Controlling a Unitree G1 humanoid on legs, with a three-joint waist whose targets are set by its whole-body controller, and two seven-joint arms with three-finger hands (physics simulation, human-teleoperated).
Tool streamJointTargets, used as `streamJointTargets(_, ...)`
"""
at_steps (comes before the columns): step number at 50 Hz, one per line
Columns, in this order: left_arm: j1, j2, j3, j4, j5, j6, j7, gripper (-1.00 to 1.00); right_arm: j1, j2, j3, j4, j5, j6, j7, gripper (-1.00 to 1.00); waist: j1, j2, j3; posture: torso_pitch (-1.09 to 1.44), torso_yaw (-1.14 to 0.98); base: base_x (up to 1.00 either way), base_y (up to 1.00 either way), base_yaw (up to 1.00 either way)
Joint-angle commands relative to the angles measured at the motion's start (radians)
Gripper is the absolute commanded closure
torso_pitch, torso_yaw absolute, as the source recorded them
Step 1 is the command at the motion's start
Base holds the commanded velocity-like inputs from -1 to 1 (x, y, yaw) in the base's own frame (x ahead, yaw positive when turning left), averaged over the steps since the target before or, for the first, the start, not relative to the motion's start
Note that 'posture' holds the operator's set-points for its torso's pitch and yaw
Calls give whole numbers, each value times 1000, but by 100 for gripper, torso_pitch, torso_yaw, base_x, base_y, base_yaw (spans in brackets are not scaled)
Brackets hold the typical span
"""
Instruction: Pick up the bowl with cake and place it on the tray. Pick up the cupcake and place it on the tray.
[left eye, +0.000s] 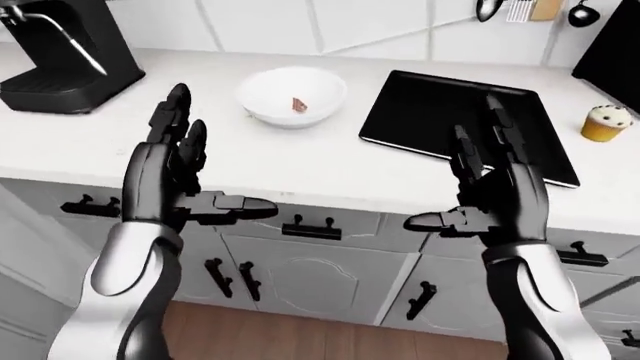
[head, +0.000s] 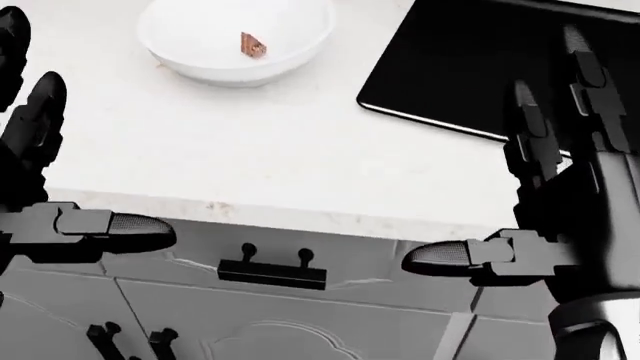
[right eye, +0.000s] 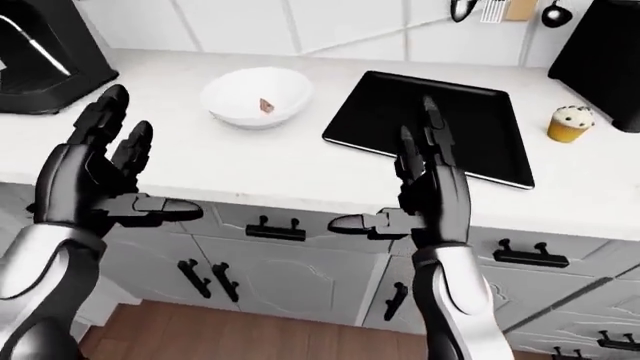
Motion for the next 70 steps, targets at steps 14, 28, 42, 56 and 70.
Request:
streamJointTargets(14, -15, 16, 32, -22, -8, -43, 0, -100, -9, -1, 7, -34, 3, -38, -6, -100, -3, 95, -19, 0, 0, 11, -8, 0)
streamJointTargets(28, -14, 25, 37, -22, -20, -46, 7, -100, -10, -2, 0, -59, 13, -20, -13, -100, -14, 19, -6, 0, 0, 16, 0, 0)
streamJointTargets(42, 2, 23, 37, -12, -17, -70, 3, -100, -18, -9, 0, -74, 17, -2, -24, -100, -2, 49, -39, 0, 0, 0, -4, 0)
streamJointTargets(56, -6, 29, 61, -40, -41, -39, 8, -100, -66, -29, -4, -139, 27, 84, -50, -100, 18, -34, -10, 0, 0, 25, -18, 0)
streamJointTargets(70, 18, 80, 164, -81, -159, -18, 35, -100, -327, -64, 29, -256, 23, 400, -132, -100, -1, 21, -31, 0, 0, 0, 0, 0)
